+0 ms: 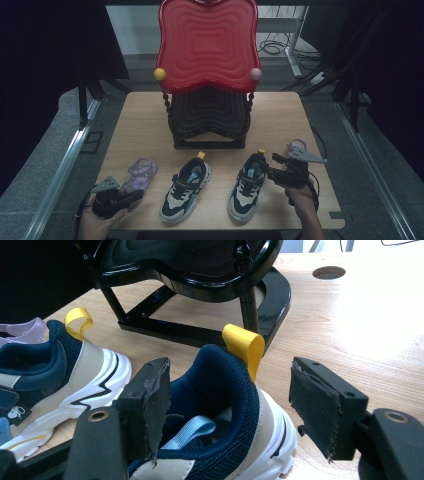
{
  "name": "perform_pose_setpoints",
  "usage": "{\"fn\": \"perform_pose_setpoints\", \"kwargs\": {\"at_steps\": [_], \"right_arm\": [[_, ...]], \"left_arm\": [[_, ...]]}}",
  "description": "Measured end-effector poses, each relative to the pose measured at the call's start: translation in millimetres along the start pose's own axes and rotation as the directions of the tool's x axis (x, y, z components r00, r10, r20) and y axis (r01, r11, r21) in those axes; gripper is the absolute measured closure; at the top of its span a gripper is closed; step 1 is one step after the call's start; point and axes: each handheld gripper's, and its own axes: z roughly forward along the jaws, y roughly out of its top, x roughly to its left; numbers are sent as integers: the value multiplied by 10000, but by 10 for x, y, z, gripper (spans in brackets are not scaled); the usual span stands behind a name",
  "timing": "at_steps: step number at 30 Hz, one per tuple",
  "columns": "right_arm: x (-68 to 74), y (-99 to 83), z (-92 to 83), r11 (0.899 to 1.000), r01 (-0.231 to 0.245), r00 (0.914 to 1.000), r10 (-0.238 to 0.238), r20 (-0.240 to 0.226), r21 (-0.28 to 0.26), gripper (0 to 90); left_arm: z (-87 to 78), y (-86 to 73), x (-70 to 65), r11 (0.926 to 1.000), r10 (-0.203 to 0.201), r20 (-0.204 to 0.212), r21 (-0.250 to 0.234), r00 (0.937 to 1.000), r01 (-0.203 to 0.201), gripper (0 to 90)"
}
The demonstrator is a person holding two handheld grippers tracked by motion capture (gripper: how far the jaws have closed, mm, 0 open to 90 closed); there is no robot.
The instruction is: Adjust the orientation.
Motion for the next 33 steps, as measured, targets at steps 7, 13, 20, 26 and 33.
{"fn": "perform_pose_setpoints", "kwargs": {"at_steps": [7,13,20,26,33], "right_arm": [[13,-23,21,9999,41,10000,-41,8,144,326],[17,-33,33,9998,30,10000,-30,28,184,325],[-2,-48,31,9998,35,9999,-37,101,205,324],[7,-56,43,9997,52,9999,-55,108,256,323],[8,-63,47,9995,91,9999,-95,108,298,321]], "left_arm": [[52,-91,-2,9957,170,-327,918,9993,-139,900],[70,-162,-8,9937,281,-629,1101,9976,-211,899],[68,-181,16,9937,189,-615,1112,9979,-120,900],[58,-196,48,9918,221,-1081,1277,9939,-82,900],[12,-216,116,9927,-86,-996,1188,9950,205,900]]}}
